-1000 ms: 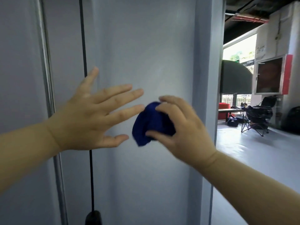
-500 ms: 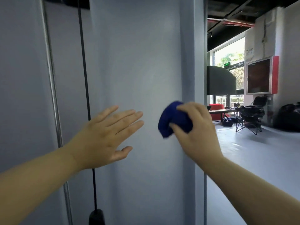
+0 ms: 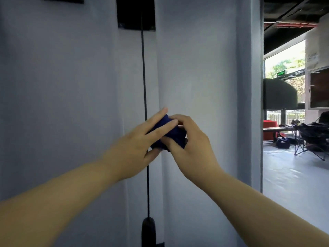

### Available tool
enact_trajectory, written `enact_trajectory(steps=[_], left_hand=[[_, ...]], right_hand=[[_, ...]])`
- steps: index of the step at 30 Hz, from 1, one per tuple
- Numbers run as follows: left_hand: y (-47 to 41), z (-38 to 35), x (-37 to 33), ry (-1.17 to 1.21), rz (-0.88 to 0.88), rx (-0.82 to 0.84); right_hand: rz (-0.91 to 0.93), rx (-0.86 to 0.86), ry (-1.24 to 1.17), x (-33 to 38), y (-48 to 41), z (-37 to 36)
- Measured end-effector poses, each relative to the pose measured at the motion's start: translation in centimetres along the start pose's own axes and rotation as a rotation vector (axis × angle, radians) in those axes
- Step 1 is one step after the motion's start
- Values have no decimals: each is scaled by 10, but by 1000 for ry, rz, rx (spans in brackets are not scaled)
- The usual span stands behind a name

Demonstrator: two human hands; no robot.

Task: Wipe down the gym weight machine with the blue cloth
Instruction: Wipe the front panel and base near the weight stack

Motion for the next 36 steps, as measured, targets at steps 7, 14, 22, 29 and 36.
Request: enact_trajectory(steps=[7,14,22,29,36], left_hand=[[12,104,33,-501,-81,-303],[92,44,61,-539,-223,30],[50,95,77,-687,-340,90],[106,83,76,-506,-323,283],[128,151,114,-671,-298,178]], right_hand=[[48,126,-70,54,-28,-45],[157,183,426,58,-31,-76],[148,157,587,60,-52,-85],[270,166,720,66,-48,-127],[294,151,814,59,-48,-155]])
Point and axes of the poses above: each hand's wrist, its own y-axis away from the middle knuckle, its own z-axis out of the back of the hand, x = y × z, the point moved 9 cm from there along -y, towards the middle knuckle, and after that the axes turned 5 degrees about x, right-handed, at the moved point
